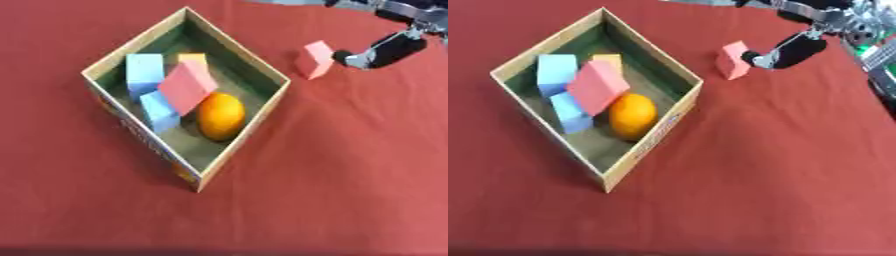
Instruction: Pick up objects on the table and place them in the box.
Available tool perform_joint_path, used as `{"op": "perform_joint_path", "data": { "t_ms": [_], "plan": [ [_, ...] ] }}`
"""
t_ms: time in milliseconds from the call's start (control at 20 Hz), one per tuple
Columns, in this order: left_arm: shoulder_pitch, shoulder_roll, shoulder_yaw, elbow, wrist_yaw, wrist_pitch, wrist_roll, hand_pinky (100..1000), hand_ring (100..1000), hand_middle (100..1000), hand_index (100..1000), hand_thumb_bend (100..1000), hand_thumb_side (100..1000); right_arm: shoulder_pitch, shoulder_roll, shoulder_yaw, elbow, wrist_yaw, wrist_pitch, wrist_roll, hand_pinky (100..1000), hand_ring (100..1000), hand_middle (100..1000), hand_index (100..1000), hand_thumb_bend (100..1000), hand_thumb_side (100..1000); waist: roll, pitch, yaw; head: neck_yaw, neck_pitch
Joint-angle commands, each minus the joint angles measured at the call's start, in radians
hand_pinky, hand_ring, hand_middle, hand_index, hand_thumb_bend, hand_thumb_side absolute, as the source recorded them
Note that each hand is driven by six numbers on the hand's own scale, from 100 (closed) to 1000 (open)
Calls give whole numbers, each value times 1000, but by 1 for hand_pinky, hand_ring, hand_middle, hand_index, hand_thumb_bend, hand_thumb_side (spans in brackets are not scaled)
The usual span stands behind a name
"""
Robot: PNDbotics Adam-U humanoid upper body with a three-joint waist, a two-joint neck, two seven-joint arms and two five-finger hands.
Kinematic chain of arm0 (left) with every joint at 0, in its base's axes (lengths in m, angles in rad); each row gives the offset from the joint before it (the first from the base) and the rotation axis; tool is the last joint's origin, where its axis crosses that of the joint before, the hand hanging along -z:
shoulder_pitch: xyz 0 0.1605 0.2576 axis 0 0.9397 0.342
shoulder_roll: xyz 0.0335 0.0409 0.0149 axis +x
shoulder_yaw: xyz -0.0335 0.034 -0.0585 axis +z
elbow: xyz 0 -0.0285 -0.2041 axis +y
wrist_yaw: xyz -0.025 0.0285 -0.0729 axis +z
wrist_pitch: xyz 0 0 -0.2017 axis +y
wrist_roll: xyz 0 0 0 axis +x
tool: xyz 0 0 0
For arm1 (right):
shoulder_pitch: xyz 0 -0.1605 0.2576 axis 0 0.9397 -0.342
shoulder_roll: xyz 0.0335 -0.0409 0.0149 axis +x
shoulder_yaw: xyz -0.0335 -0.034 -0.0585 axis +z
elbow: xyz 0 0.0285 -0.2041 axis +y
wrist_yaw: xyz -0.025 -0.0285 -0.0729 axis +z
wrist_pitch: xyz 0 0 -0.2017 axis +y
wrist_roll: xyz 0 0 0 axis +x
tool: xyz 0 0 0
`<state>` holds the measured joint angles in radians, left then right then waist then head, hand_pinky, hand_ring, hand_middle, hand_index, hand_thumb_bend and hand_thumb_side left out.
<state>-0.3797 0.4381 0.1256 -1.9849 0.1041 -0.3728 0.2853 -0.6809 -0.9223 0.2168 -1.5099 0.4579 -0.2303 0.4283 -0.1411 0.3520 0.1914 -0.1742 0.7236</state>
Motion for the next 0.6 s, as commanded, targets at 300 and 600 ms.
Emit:
{"op": "perform_joint_path", "data": {
  "t_ms": [300,600],
  "plan": [
    [-7,14,9,-15,-10,1,1,935,918,798,888,204,800,-57,-17,0,79,71,-54,-5,942,1000,913,1000,414,361,6,8,3,-5,-29],
    [-6,13,10,-15,-15,1,2,936,919,799,888,202,802,-73,-14,2,124,96,-81,-8,941,1000,917,1000,402,408,5,22,5,0,-43]
  ]
}}
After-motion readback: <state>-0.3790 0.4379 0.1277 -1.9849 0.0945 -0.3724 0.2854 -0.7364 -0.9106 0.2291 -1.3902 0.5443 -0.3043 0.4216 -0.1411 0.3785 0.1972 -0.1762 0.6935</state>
